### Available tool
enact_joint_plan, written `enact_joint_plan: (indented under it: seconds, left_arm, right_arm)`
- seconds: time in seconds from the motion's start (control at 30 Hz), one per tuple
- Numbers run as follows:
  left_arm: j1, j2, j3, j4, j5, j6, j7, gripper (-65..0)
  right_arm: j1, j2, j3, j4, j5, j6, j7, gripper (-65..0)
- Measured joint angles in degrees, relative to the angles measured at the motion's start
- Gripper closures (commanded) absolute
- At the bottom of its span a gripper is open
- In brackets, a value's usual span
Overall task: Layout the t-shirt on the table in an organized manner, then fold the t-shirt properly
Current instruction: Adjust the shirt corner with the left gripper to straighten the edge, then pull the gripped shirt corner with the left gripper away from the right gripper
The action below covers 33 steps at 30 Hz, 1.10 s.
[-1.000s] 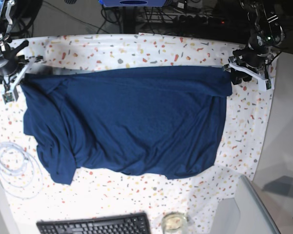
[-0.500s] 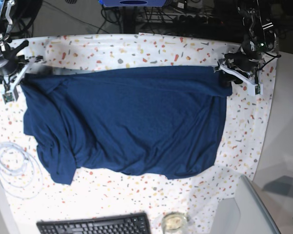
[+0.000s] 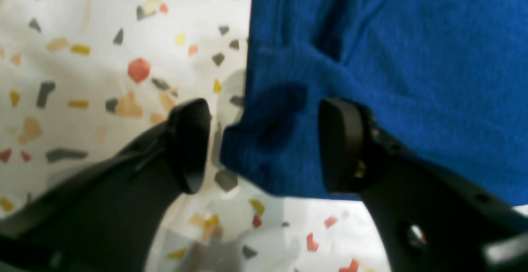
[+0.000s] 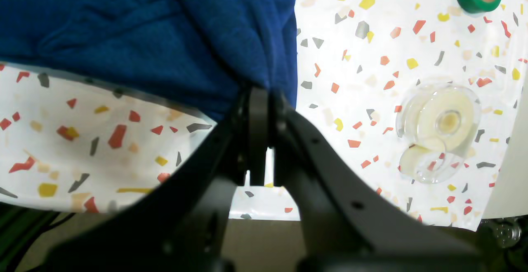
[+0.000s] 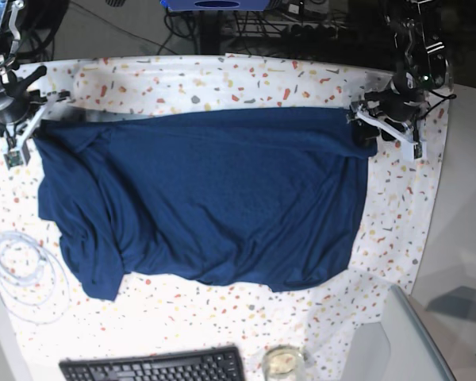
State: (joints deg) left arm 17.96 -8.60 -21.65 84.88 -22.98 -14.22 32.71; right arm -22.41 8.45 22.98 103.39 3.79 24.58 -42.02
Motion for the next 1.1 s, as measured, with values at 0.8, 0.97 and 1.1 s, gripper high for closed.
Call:
enact_joint_plan:
  seconds: [0.8, 0.97, 1.1]
  left_arm:
    - [6.95, 0.00, -0.63, 7.91, -0.35, 0.04, 4.74, 0.0]
    - [7.34, 0.15, -0.66, 10.84, -0.63, 0.00, 9.55, 0.0]
    - [9.70, 0.24, -0.63, 11.34, -0.59, 0.02, 10.78, 0.0]
  right_arm:
    - [0.46, 0.02, -0.02, 0.00, 0.02, 0.00, 0.02, 0.0]
    - [0.44, 0.02, 0.00, 0.00, 0.00, 0.02, 0.00, 0.0]
    - [0.28, 0.02, 0.04, 0.02, 0.02, 0.00, 0.04, 0.0]
